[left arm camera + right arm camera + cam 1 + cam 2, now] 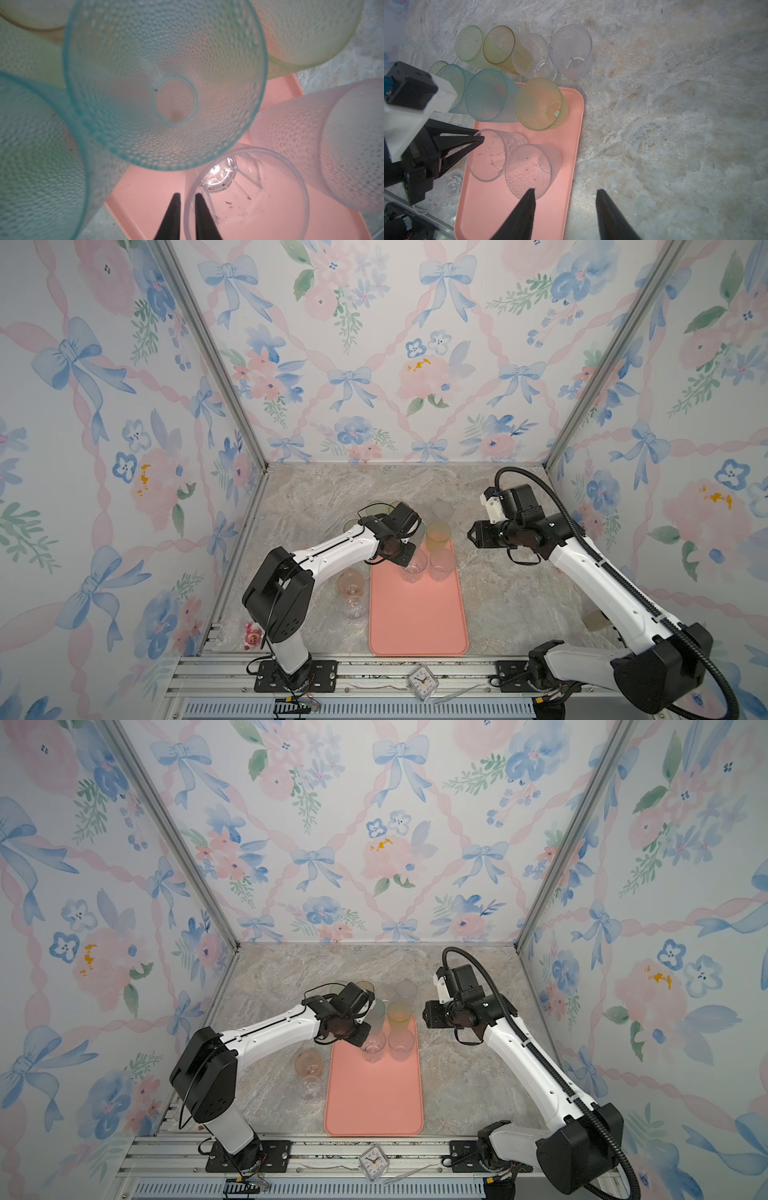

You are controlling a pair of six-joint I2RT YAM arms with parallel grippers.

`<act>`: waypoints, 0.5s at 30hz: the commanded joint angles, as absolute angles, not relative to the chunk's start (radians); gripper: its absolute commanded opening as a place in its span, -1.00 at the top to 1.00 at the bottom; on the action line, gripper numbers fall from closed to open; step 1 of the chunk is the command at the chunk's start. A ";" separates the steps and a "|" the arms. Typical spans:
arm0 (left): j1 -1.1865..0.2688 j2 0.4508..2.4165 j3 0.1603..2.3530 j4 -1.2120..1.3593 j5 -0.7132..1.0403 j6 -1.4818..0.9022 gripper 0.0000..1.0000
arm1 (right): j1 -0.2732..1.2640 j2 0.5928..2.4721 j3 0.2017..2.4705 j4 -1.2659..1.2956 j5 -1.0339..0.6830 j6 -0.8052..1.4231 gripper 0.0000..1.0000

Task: Place the glasses into the tray
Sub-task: 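Lower the clear stemmed cup onto the tray and open the left gripper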

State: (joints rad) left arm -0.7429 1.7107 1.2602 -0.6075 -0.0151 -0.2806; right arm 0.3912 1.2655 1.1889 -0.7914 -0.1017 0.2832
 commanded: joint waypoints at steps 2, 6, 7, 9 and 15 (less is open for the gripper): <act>-0.738 1.700 1.266 -0.601 -0.021 -0.266 0.58 | 0.379 1.271 1.177 -0.783 -0.114 0.278 -0.02; -0.739 1.688 1.264 -0.601 -0.026 -0.266 0.55 | 0.379 1.272 1.180 -0.785 -0.114 0.277 -0.02; -0.738 1.683 1.264 -0.601 -0.027 -0.266 0.54 | 0.378 1.272 1.181 -0.784 -0.114 0.276 -0.02; -0.738 1.675 1.262 -0.601 -0.032 -0.266 0.54 | 0.379 1.272 1.185 -0.784 -0.116 0.277 -0.02; -0.738 1.646 1.253 -0.601 -0.042 -0.267 0.53 | 0.380 1.275 1.186 -0.785 -0.120 0.279 -0.02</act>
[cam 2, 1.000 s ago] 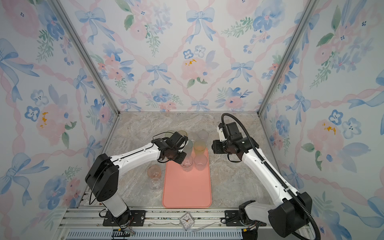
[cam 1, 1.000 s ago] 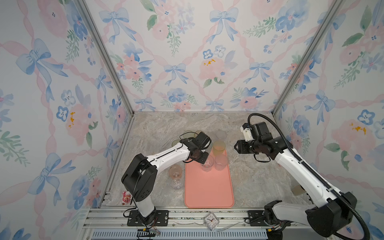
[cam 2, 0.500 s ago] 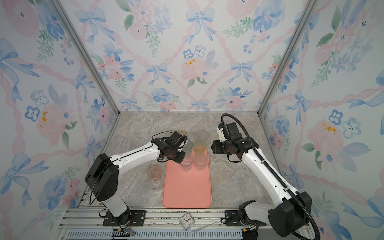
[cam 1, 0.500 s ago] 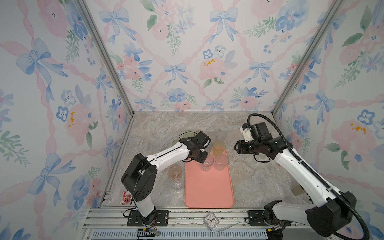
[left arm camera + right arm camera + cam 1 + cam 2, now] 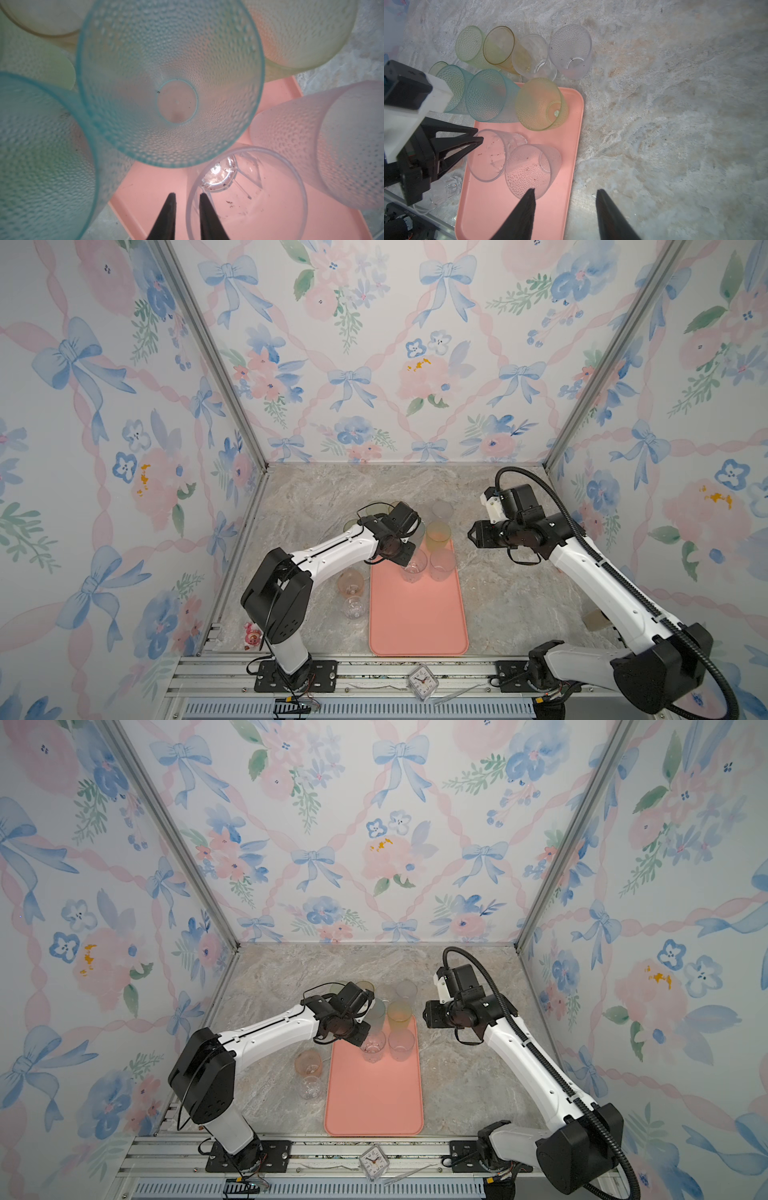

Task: Place the glasses into the tray
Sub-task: 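Lower the clear stemmed cup onto the tray and open the left gripper, then move the left gripper back toward the peach cup beside the tray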

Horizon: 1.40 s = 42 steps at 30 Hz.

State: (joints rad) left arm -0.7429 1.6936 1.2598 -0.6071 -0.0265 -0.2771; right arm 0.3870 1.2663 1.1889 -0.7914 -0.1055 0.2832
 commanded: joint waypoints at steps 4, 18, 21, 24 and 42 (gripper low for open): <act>-0.738 1.623 1.246 -0.601 -0.051 -0.267 0.54 | 0.382 1.276 1.187 -0.786 -0.123 0.279 -0.02; -0.684 1.379 1.204 -0.600 -0.211 -0.262 0.60 | 0.383 1.284 1.197 -0.784 -0.117 0.280 -0.01; -0.620 1.329 1.184 -0.598 -0.224 -0.264 0.60 | 0.383 1.296 1.199 -0.781 -0.118 0.278 -0.01; -0.569 1.300 1.166 -0.598 -0.231 -0.258 0.61 | 0.383 1.307 1.203 -0.776 -0.120 0.280 -0.01; -0.465 1.129 0.896 -0.600 -0.164 -0.391 0.60 | 0.393 1.354 1.220 -0.774 -0.141 0.265 -0.01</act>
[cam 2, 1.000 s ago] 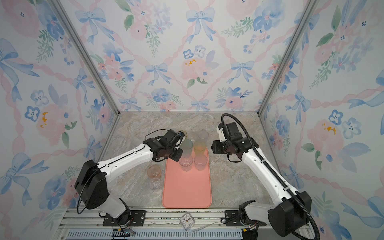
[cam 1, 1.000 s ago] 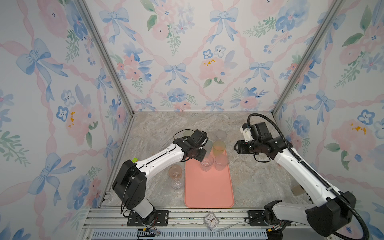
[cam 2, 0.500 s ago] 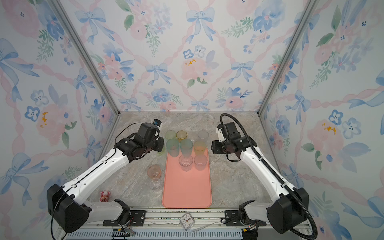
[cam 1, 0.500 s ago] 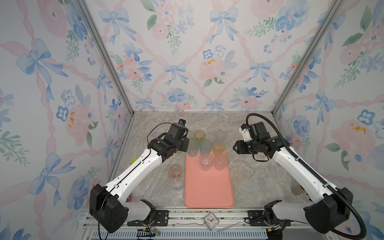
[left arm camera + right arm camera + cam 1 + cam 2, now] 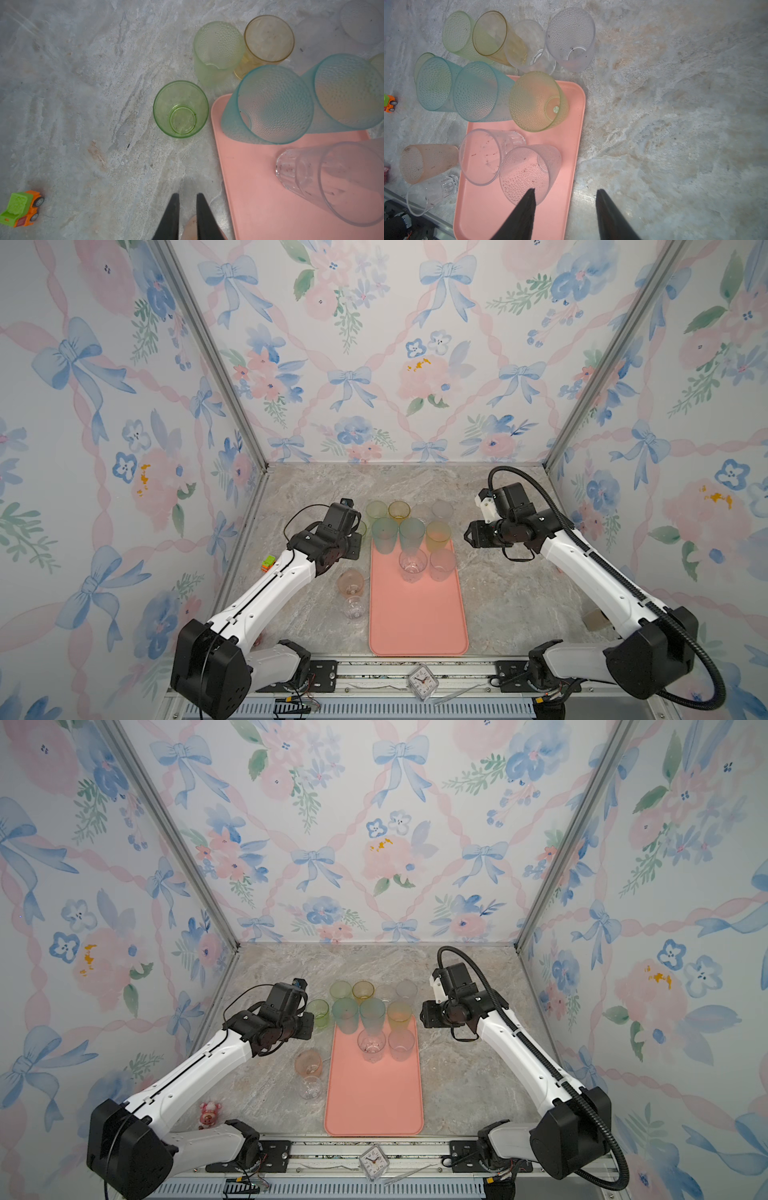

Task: Place the glasses into the tray
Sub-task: 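Move the left gripper back toward the peach cup beside the tray, then lower the left gripper onto the peach cup rim and close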

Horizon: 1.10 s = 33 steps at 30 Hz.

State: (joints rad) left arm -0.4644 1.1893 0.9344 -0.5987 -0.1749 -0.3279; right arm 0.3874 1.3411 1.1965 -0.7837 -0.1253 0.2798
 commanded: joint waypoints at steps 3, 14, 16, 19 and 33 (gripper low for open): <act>-0.474 1.045 0.845 -0.600 -0.159 -0.454 0.58 | 0.400 1.361 1.220 -0.766 -0.150 0.259 -0.01; -0.573 0.926 0.727 -0.679 -0.180 -0.630 0.58 | 0.403 1.376 1.200 -0.714 -0.201 0.244 -0.01; -0.579 0.937 0.726 -0.699 -0.177 -0.645 0.60 | 0.402 1.370 1.195 -0.708 -0.207 0.242 -0.01; -0.599 0.945 0.728 -0.745 -0.177 -0.677 0.59 | 0.401 1.360 1.191 -0.699 -0.216 0.236 -0.01; -0.617 0.936 0.773 -0.879 -0.275 -0.769 0.36 | 0.375 1.359 1.155 -0.636 -0.288 0.221 -0.01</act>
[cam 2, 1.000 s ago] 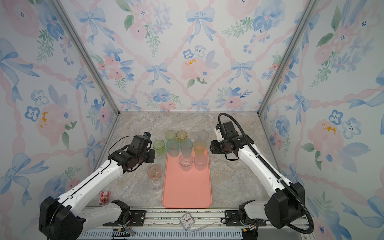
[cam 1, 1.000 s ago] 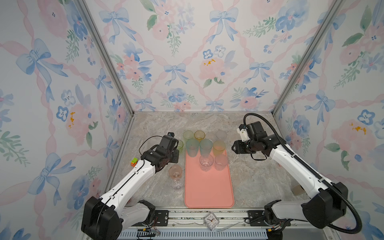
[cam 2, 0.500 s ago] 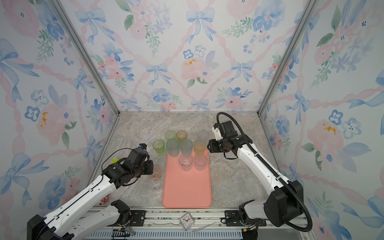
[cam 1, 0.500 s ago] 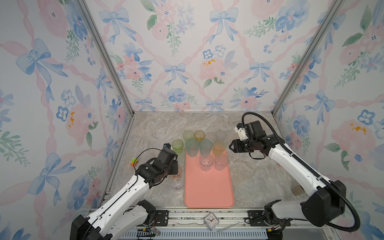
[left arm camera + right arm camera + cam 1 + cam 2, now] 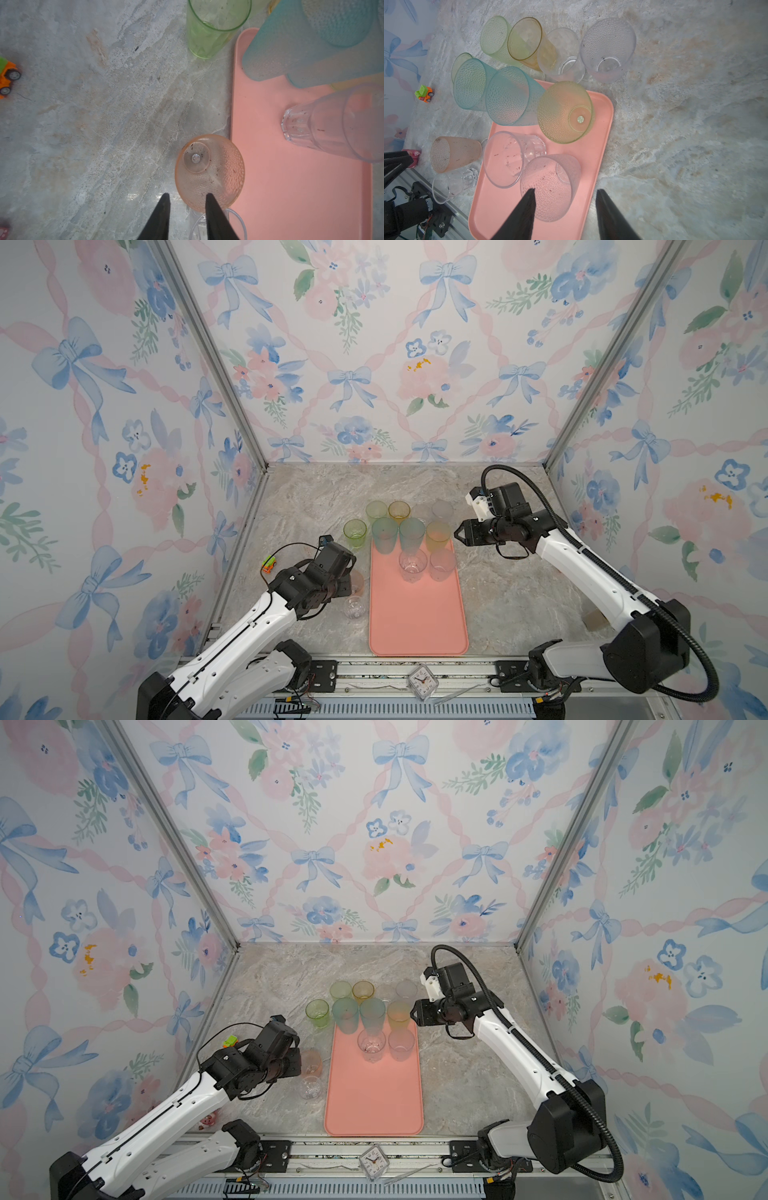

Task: Place the glasses into the tray
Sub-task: 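Lower the left gripper onto the peach cup rim and close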

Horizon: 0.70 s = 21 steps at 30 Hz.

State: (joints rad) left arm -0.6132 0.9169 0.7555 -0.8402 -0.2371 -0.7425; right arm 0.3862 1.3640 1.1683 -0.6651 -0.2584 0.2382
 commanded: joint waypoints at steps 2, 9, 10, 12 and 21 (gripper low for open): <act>-0.617 0.956 0.770 -0.877 -0.277 -0.774 0.36 | 0.370 1.361 1.152 -0.631 -0.296 0.221 -0.01; -0.615 1.012 0.775 -0.873 -0.317 -0.787 0.34 | 0.363 1.377 1.157 -0.623 -0.311 0.219 -0.01; -0.613 1.019 0.776 -0.872 -0.321 -0.786 0.34 | 0.363 1.380 1.159 -0.624 -0.313 0.218 -0.01; -0.609 1.032 0.776 -0.869 -0.315 -0.785 0.35 | 0.362 1.385 1.163 -0.624 -0.313 0.216 -0.01; -0.604 1.061 0.772 -0.816 -0.269 -0.761 0.40 | 0.362 1.391 1.161 -0.618 -0.318 0.221 -0.01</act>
State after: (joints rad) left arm -0.6121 1.0573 0.7559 -0.8314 -0.2806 -0.7704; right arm 0.3729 1.3804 1.1675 -0.6323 -0.3042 0.2310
